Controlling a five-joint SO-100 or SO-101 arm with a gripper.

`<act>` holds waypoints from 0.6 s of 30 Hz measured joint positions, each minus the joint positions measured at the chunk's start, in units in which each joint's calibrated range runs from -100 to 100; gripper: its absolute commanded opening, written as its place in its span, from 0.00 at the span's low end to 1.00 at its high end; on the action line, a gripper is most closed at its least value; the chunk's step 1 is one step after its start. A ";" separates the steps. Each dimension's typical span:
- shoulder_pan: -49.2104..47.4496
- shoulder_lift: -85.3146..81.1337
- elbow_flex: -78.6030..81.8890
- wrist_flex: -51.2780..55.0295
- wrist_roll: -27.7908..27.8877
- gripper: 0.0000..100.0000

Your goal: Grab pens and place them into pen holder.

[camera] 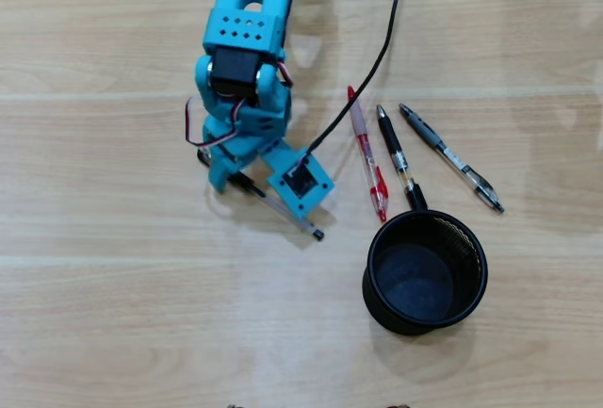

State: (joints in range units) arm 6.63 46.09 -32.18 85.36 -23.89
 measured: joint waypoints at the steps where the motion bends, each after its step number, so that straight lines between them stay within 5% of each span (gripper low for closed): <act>1: 0.34 0.00 0.00 0.52 -0.52 0.16; 8: 1.18 0.00 0.00 0.60 -1.20 0.01; 18: 1.10 -2.88 0.53 6.55 -1.36 0.02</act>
State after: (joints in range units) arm 7.72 43.21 -31.65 91.90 -25.25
